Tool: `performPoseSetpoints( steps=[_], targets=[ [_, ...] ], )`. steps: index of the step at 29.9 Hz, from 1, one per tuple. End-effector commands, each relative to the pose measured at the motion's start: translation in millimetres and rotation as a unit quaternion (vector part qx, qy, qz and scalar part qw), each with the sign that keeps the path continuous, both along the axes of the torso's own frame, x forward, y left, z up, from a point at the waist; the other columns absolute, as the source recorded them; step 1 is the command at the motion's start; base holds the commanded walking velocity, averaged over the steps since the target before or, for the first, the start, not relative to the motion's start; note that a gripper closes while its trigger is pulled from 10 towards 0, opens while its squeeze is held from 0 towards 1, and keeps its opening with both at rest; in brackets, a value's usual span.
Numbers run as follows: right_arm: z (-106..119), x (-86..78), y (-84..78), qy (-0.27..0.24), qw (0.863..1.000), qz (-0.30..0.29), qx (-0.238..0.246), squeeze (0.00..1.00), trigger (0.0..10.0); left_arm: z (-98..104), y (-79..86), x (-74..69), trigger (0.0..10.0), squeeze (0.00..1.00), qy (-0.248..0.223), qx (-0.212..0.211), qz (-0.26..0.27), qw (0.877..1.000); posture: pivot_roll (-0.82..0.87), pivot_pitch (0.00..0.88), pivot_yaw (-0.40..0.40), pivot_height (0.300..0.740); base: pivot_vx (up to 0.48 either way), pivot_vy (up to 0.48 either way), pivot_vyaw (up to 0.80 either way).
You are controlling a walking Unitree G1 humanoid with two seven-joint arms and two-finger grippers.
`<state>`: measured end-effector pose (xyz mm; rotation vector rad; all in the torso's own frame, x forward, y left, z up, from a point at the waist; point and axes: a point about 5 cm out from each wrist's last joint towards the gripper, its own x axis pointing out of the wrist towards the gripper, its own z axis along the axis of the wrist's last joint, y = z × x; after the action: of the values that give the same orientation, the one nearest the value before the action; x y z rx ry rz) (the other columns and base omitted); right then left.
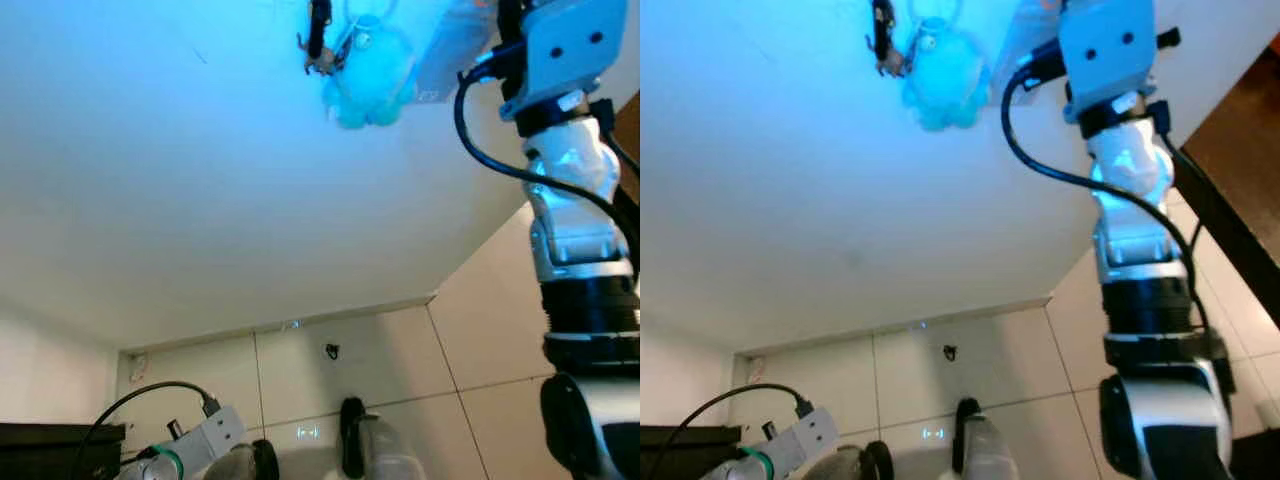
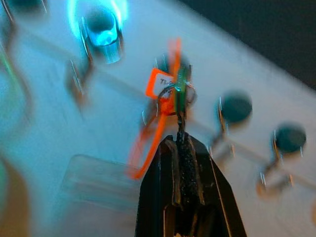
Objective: Hang keys on a hook
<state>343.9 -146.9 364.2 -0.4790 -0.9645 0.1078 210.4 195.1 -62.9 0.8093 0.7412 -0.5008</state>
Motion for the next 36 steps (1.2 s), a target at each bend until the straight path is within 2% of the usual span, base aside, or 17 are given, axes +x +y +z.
performPoseSetpoints(
  steps=[1, 8, 19, 26, 30, 36],
  targets=[
    [10.8, -10.3, 16.5, -0.038, 0.998, 0.041, -0.014, 0.00, 10.0, -8.6, 4.9, -15.3, 10.0, 0.00, 0.028, 0.007, 0.010, 1.000, -0.14, 0.235, 0.082, 0.740, 0.000, 0.000, 0.00],
    [23.0, -28.0, 21.8, -0.078, 0.994, 0.071, -0.008, 0.00, 10.0, -8.2, 4.7, -14.4, 10.0, 0.00, 0.027, 0.006, 0.013, 1.000, -0.15, 0.233, 0.087, 0.740, 0.000, 0.000, 0.00],
    [3.8, -14.0, 9.1, -0.030, 0.999, 0.014, -0.028, 0.00, 10.0, -6.7, 4.0, -11.3, 10.0, 0.00, 0.026, 0.008, 0.003, 1.000, -0.16, 0.230, 0.090, 0.740, 0.000, 0.000, 0.00],
    [-12.8, -6.0, -3.8, 0.008, 0.999, -0.030, -0.027, 0.00, 10.0, -6.1, 5.1, -10.1, 10.0, 0.00, 0.024, 0.010, 0.007, 1.000, -0.15, 0.229, 0.092, 0.740, 0.000, 0.000, 0.00],
    [-13.5, -6.0, -7.4, 0.009, 0.999, -0.039, -0.022, 0.00, 10.0, -6.0, 5.2, -10.1, 10.0, 0.00, 0.024, 0.010, 0.008, 1.000, -0.15, 0.230, 0.093, 0.740, 0.000, 0.000, 0.00],
    [-4.4, -12.5, -31.7, -0.017, 0.996, -0.091, 0.008, 0.00, 10.0, -6.0, 5.3, -10.1, 10.0, 0.00, 0.025, 0.011, 0.006, 1.000, -0.16, 0.230, 0.094, 0.740, 0.000, 0.000, 0.00]
  ],
)
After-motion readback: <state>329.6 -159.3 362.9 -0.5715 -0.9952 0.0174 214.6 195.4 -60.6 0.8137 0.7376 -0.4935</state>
